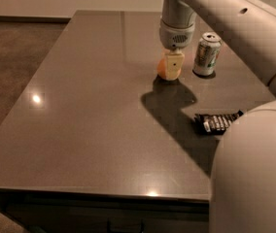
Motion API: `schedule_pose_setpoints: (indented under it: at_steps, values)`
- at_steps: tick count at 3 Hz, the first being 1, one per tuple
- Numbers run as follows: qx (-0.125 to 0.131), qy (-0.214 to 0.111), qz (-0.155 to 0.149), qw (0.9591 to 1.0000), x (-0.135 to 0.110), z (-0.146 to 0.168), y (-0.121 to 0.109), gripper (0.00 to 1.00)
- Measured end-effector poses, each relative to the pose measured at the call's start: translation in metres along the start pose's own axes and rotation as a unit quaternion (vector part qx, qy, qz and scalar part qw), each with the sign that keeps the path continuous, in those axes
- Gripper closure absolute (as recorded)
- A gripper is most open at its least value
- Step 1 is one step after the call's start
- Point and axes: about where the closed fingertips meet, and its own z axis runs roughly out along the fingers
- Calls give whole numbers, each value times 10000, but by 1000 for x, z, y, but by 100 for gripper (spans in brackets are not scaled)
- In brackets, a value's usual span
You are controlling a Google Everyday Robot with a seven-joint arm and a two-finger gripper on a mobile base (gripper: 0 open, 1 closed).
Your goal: Move orange near 7up can
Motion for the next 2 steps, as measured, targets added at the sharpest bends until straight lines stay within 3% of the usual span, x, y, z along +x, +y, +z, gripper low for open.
schedule_pose_setpoints:
  at_steps: [1,2]
  values:
    - [22,69,98,9999,11,1,-5,100]
    - [20,160,204,9997,22,5,-11,88]
